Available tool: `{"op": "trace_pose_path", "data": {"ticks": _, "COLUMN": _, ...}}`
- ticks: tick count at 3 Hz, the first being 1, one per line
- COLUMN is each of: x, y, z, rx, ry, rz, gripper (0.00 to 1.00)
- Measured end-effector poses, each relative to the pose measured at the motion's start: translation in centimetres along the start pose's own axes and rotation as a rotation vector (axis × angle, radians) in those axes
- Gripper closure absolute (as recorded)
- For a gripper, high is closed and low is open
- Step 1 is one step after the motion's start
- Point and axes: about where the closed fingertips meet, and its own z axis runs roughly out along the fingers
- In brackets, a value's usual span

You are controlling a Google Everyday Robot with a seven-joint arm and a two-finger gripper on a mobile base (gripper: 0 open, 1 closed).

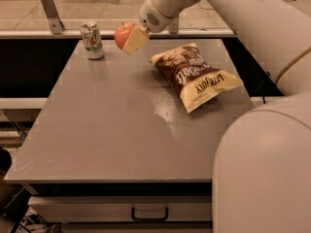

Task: Move apple near 7up can

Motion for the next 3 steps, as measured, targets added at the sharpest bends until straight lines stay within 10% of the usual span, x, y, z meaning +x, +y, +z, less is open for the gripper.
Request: {"op": "trace_pose_path", "data": {"ticks": 3, "x": 1.4, "y": -2.6, "z": 11.3, "rx": -0.127, "ry": -0.009, "rz": 0.096, "gripper": 1.00}}
